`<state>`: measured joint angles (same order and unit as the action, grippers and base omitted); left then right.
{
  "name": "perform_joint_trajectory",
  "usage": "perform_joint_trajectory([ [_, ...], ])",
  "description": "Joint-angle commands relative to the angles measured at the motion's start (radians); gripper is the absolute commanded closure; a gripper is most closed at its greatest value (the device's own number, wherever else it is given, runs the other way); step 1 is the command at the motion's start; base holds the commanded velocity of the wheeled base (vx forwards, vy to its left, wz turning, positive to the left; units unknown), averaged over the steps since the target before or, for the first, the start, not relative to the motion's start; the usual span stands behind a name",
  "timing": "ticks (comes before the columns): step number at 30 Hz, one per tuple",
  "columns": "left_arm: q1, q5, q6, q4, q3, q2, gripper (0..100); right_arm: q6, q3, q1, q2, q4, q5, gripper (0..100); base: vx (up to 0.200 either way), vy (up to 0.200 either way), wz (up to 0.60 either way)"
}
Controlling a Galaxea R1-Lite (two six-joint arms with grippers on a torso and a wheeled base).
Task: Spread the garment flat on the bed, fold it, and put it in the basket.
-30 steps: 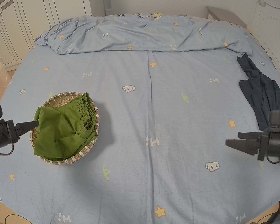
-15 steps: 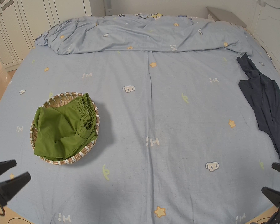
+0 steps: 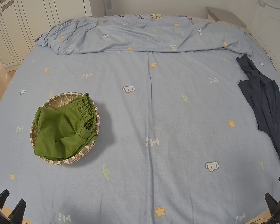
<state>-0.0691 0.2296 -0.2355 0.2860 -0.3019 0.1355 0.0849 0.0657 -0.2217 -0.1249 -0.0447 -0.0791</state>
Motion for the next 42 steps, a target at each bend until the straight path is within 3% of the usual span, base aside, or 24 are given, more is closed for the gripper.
perform_joint_trajectory([
  [1, 0.008, -0.197, 0.007, -0.194, 0.231, -0.063, 0, 0.078, -0.03, 0.004, 0.042, 0.005, 0.055, 0, 0.0, 0.0, 0.0],
  [2, 0.008, -0.276, 0.016, -0.314, 0.282, -0.065, 0, 0.101, -0.03, 0.005, 0.041, 0.005, 0.067, 0, 0.0, 0.0, 0.0],
  [3, 0.019, -0.294, 0.053, -0.334, 0.3, -0.071, 0, 0.11, -0.03, 0.005, 0.041, 0.006, 0.085, 0, 0.0, 0.0, 0.0],
  [7, 0.028, -0.297, 0.234, -0.326, 0.299, -0.071, 0, 0.098, -0.021, 0.044, 0.037, -0.011, 0.093, 0, 0.0, 0.0, 0.0],
  [8, 0.028, -0.297, 0.24, -0.327, 0.299, -0.071, 0, 0.096, -0.021, 0.047, 0.037, -0.011, 0.091, 0, 0.0, 0.0, 0.0],
  [9, 0.028, -0.297, 0.306, -0.34, 0.3, -0.071, 0, 0.07, -0.018, 0.097, 0.028, -0.023, 0.088, 0, 0.0, 0.0, 0.0],
  [12, 0.028, -0.297, 0.358, -0.343, 0.3, -0.071, 0, 0.003, -0.017, 0.208, 0.039, -0.026, 0.073, 0, 0.0, 0.0, 0.0],
  [13, 0.028, -0.299, 0.363, -0.343, 0.3, -0.071, 0, -0.013, -0.018, 0.237, 0.06, -0.026, 0.056, 0, 0.0, 0.0, 0.0],
  [17, 0.035, -0.292, 0.346, -0.335, 0.299, -0.071, 0, -0.011, -0.027, 0.22, 0.125, -0.006, 0.052, 0, 0.0, 0.0, 0.0],
  [21, 0.124, -0.251, 0.157, -0.309, 0.297, -0.065, 0, 0.001, -0.027, 0.22, 0.125, -0.004, 0.056, 0, 0.0, 0.0, 0.0],
  [24, 0.118, -0.257, 0.17, -0.312, 0.299, -0.068, 0, -0.005, -0.027, 0.22, 0.125, 0.0, 0.082, 0, 0.0, 0.0, 0.0],
  [28, 0.063, -0.289, 0.191, -0.314, 0.302, -0.136, 0, -0.016, -0.035, 0.22, 0.125, 0.009, 0.173, 0, 0.0, 0.0, 0.0],
  [33, 0.063, -0.283, 0.206, -0.307, 0.302, -0.128, 0, -0.02, -0.035, 0.219, 0.125, 0.011, 0.167, 0, 0.0, 0.0, 0.0],
  [37, 0.065, -0.23, 0.297, -0.286, 0.302, -0.129, 0, -0.024, -0.04, 0.219, 0.125, 0.019, 0.164, 0, 0.0, 0.0, 0.0],
  [42, 0.065, -0.211, 0.309, -0.286, 0.302, -0.129, 0, -0.031, -0.04, 0.219, 0.125, 0.014, 0.133, 0, 0.0, 0.0, 0.0],
])
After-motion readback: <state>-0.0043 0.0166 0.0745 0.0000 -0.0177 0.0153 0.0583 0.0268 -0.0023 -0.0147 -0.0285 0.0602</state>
